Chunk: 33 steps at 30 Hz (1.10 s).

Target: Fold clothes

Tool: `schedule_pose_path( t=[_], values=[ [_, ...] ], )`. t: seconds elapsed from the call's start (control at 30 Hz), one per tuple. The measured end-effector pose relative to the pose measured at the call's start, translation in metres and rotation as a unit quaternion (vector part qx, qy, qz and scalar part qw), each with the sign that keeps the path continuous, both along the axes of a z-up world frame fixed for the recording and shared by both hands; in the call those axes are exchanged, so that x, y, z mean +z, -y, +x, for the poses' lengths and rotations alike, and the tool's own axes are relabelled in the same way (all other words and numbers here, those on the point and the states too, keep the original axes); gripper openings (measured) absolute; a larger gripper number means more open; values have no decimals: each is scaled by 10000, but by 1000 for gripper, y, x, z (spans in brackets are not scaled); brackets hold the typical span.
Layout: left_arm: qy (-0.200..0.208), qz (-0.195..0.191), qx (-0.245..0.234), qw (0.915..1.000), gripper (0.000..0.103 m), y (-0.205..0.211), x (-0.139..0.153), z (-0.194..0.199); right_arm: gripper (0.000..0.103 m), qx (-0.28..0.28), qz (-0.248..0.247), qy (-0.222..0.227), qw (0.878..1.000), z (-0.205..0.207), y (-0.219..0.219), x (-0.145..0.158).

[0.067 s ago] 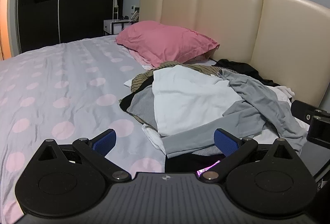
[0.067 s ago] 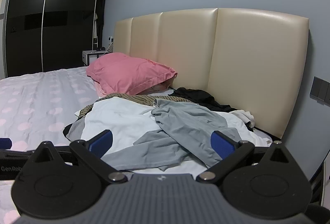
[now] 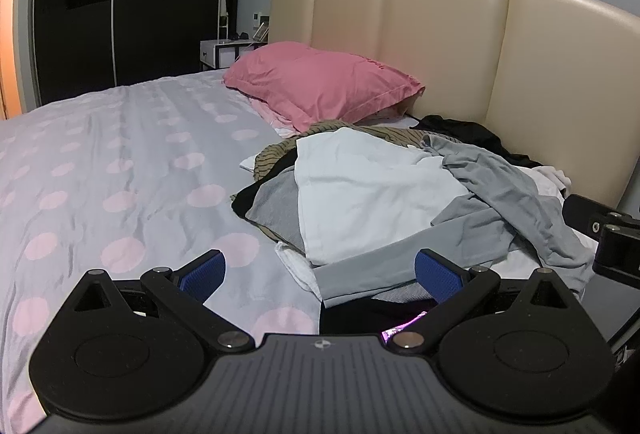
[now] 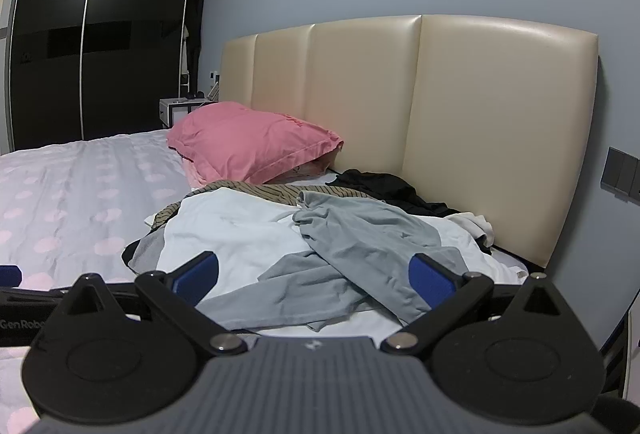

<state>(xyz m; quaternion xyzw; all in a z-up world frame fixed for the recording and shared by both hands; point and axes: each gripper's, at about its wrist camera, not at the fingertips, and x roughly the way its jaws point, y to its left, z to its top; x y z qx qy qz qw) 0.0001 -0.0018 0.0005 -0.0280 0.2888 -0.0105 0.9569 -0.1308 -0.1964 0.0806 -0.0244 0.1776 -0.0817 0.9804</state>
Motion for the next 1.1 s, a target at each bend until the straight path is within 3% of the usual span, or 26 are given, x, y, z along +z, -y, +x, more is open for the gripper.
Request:
schedule_pose_path(
  t=[1.1],
  values=[
    [-135,34,-39,9999,103,2,-2,-1,102,114,-6,-92,9999,4,-2,-7]
  ],
)
